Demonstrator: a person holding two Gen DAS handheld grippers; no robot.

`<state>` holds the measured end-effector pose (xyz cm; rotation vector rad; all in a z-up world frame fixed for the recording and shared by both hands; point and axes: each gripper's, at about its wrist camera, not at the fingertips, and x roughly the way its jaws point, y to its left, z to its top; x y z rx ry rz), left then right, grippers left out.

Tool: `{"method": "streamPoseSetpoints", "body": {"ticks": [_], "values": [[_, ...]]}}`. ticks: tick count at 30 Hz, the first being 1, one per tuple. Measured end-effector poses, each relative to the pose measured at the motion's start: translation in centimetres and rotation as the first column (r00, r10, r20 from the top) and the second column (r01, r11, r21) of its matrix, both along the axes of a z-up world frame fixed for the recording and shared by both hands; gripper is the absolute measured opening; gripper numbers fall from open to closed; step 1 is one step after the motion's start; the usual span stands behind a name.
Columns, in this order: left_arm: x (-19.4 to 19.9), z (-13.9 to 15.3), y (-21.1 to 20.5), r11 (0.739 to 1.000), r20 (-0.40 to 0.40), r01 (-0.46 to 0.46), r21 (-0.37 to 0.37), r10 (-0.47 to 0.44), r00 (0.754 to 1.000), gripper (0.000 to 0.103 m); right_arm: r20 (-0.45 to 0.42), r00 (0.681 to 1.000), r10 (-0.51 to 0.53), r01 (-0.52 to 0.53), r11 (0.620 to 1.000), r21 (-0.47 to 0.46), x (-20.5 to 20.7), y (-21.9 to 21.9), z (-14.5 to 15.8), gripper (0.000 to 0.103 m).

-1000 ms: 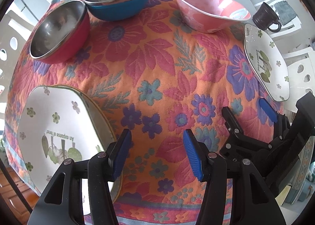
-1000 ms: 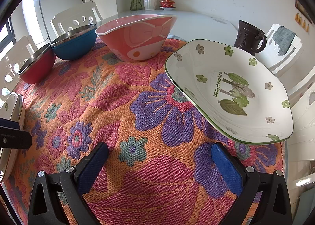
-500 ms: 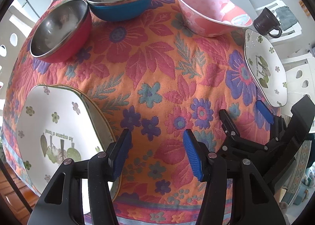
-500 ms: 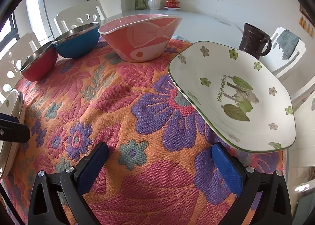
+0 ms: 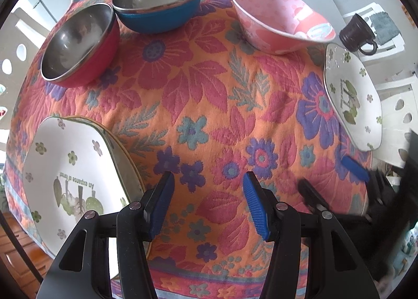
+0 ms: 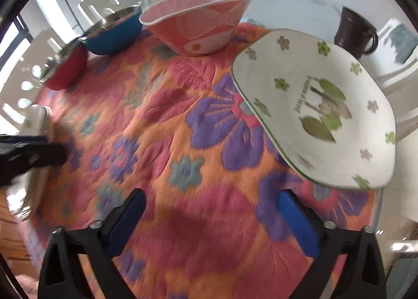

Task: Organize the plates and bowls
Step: 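Grip the second dish rim with both grippers and lift it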

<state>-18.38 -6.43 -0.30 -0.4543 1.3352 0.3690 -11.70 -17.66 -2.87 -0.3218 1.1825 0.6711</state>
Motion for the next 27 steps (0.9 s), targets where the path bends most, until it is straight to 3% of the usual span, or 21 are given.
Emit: {"method": "streamPoseSetpoints", "body": {"ticks": [5,10,15,18,22,27], "values": [[2.0,1.1,-0.3,1.000,0.015,-0.004,0.009,0.004,1.000,0.052,-0.042,0.998,-0.044,0.050,0.989,0.140,2.7,-4.6,5.9,0.093],[5.2,2.0,-1.8,1.000,0.048,0.013,-0.015,-0.012,0.999,0.053,-0.055,0.994,-0.097,0.106,0.972,0.208,8.5,-7.6,8.5,0.092],[8.7,1.7,-4.5,0.996,0.092,0.085,-0.019,-0.083,0.992,0.053,-0.084,0.987,-0.139,0.151,0.974,0.166,14.6,-9.3,7.6,0.072],[10.4,0.8,-5.9,0.995,0.104,0.092,-0.047,-0.087,0.991,0.053,-0.121,0.985,-0.126,0.144,0.977,0.155,17.0,-9.3,6.2,0.067],[12.3,-0.1,-7.2,0.991,0.124,0.101,-0.090,-0.089,0.988,0.053,-0.147,0.982,-0.118,0.135,0.984,0.114,18.0,-9.8,4.2,0.064],[14.2,-1.5,-7.9,0.986,0.123,0.100,-0.130,-0.085,0.989,0.052,-0.181,0.979,-0.097,0.124,0.982,0.143,18.4,-9.5,2.6,0.049]]}}
